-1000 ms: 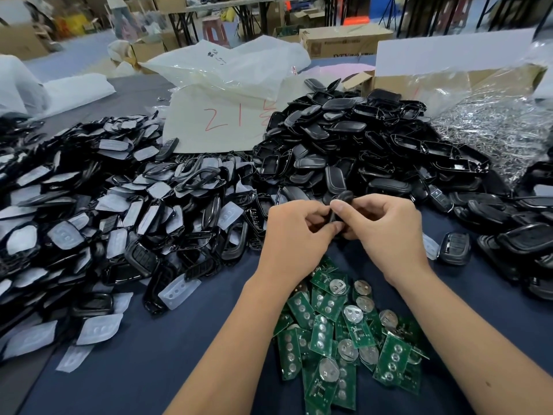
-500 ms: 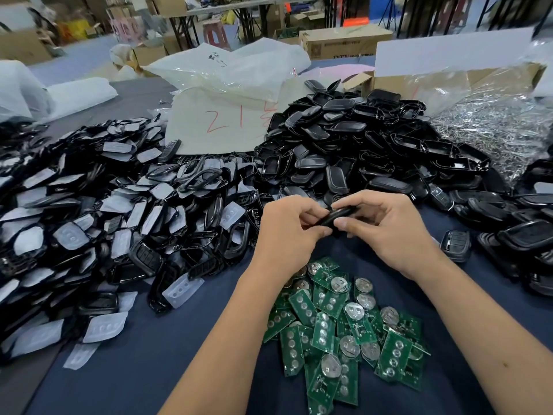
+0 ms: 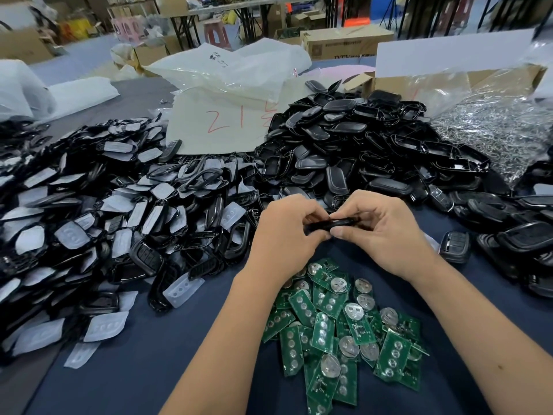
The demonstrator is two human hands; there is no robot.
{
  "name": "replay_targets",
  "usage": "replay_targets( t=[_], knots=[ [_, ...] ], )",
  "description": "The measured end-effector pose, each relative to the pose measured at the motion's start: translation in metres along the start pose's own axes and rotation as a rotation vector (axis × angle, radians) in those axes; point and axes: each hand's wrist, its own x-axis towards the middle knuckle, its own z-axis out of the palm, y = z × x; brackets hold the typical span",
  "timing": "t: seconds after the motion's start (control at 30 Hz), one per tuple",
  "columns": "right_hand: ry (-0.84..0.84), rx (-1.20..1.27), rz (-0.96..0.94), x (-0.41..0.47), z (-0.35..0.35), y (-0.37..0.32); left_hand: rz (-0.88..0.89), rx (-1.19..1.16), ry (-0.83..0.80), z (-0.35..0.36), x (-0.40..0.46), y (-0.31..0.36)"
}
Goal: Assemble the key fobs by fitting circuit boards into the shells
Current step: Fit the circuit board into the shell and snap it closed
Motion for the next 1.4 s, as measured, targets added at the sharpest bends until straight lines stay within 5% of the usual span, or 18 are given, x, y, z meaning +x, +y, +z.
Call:
replay_targets(
  t=[0.87,1.0,1.13,1.4],
  knots=[
    [0.081,-0.22,-0.143,0.0004,0.0063,-0.0084,-0.015,-0.095,0.012,0.0058,0.0017,0.0073],
    [0.187,0.08,0.014,0.0003,0.0056,-0.007,-0.229,-0.439,0.098,0.0113,0.0025,0.0087],
    [0.207,0.053,0.121,0.002,0.0071,-0.0022,-0.406,-0.923,0.07,0.0093,0.0038,0.0087],
    [0.159,0.244,0.194,0.0041,0.0072,-0.007,-0.438,-1.162,-0.041,0.0081,0.0037,0.0073]
  ],
)
